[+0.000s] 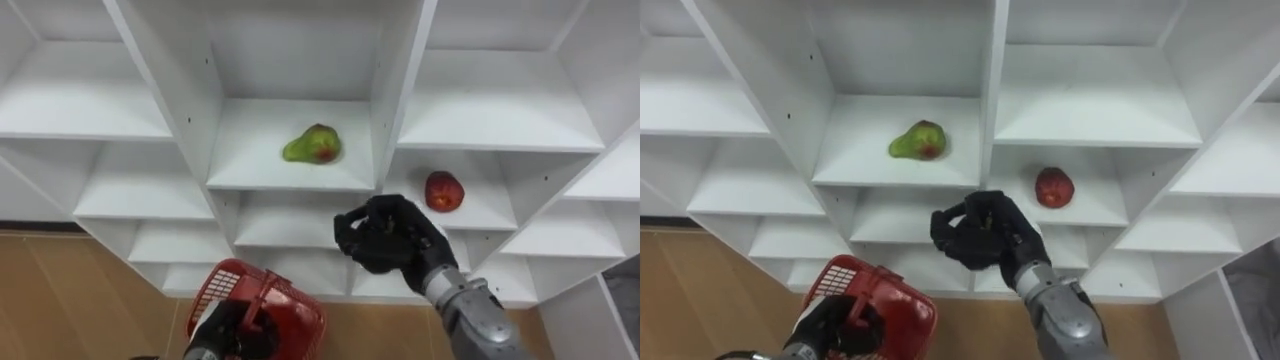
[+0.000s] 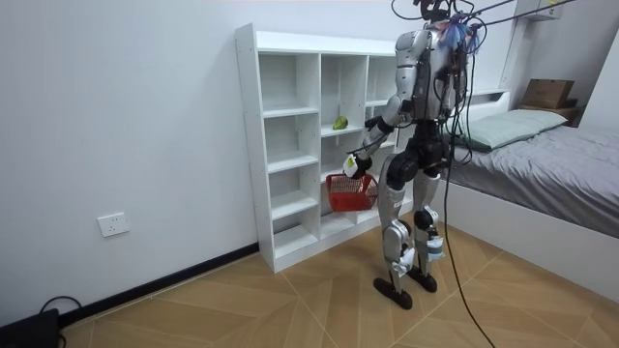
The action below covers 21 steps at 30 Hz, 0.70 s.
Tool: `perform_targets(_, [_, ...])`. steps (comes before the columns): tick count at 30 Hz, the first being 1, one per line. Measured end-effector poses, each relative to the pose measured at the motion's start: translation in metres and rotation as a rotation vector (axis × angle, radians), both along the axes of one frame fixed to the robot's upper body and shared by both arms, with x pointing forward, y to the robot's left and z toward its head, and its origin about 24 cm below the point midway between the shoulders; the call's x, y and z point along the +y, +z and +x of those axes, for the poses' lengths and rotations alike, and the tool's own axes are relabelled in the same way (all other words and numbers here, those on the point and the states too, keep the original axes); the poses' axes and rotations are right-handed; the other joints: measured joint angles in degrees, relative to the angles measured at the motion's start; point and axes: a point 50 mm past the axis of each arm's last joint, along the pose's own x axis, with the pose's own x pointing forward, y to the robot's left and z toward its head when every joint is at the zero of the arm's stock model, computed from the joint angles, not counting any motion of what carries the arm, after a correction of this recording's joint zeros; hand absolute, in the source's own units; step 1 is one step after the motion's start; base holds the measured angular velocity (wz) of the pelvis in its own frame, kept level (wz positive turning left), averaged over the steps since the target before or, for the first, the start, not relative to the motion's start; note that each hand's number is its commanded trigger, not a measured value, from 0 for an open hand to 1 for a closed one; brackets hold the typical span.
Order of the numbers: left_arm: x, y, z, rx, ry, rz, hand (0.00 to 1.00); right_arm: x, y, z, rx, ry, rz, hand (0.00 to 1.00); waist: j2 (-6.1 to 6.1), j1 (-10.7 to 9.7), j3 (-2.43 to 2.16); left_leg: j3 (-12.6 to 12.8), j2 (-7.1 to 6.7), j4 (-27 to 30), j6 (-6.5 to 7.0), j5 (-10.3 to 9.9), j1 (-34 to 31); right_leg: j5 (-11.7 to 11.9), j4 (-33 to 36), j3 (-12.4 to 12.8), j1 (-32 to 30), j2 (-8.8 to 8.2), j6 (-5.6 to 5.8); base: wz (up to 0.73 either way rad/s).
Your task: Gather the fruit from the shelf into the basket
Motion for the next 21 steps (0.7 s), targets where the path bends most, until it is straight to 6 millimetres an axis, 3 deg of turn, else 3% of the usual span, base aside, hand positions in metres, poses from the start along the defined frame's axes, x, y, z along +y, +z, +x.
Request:
perform_targets(4, [-0.006,0.002,0.004,-0.012,0.000,-0.048,1.00,-0.002,-0.007,-0.001,0.030,0.000,-0.020,1.00,0.00,-0.01,0.07,-0.08,0.00,1.02,0.03,0.01,-2.75,0.11,0.50,-0.14,-2.43,-0.07,0.03,0.00])
perform_targets(8, [-0.014,0.005,0.010,-0.032,-0.023,-0.076,1.00,-0.004,-0.022,-0.003,0.095,0.003,-0.049,1.00,-0.02,-0.01,0.70,-0.08,0.02,1.58,0.03,0.01,-3.98,0.11,0.91,-0.21,-3.52,-0.16,0.03,0.01])
perform_targets(21, [-0.028,0.019,0.034,-0.119,-0.074,-0.144,1.00,-0.003,-0.030,0.002,0.132,0.000,-0.091,1.00,1.02,0.10,0.87,-0.92,-0.05,1.84,0.07,0.06,-6.16,0.11,0.90,-1.41,-5.23,-0.24,0.02,0.03])
